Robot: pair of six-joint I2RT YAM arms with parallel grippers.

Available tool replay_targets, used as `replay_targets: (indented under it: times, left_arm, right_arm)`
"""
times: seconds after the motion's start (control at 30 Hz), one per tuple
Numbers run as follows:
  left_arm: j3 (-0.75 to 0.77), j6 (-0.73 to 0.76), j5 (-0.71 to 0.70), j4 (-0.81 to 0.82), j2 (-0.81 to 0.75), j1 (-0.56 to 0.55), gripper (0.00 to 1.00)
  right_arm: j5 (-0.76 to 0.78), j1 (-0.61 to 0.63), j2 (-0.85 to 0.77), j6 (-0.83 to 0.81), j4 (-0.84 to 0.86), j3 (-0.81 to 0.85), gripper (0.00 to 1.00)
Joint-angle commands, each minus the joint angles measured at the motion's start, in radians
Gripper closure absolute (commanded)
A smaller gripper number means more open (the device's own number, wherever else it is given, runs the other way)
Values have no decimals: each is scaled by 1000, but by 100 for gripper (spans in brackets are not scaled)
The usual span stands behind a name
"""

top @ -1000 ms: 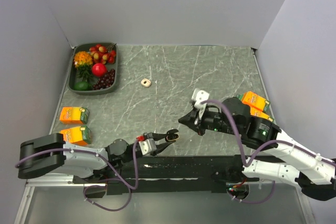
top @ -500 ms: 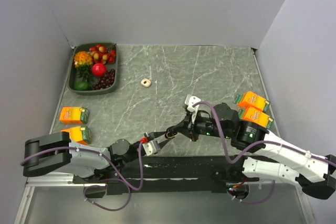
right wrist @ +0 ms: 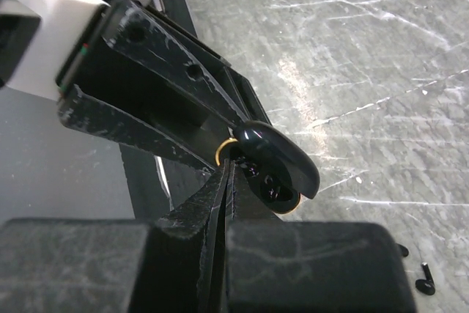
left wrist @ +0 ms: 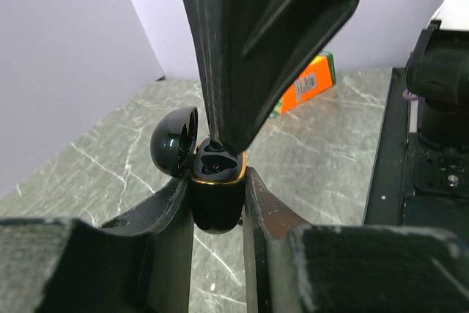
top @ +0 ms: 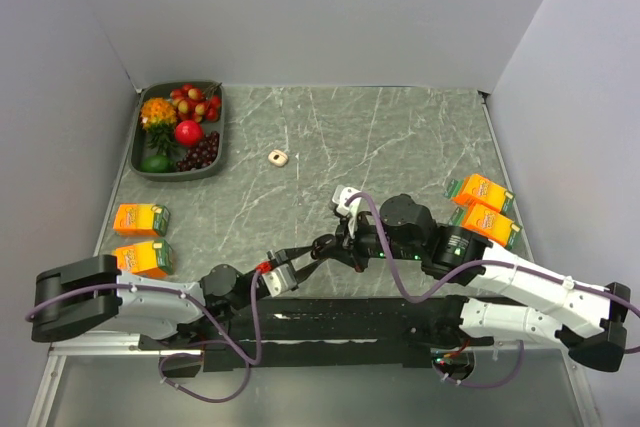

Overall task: Insert the wireless bluetooth earbuds into the charging case
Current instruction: Open the charging case.

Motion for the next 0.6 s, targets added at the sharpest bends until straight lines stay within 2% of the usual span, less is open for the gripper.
replay_targets:
  times: [0.0, 0.57]
  left_arm:
    - [21, 15, 16, 253, -29, -4, 99]
    - [-19, 40, 22, 214, -64, -45, 99]
  right_arm:
    - [2, 9, 7, -16, 6, 30, 100]
    - [38, 7, 16, -27, 14, 59, 100]
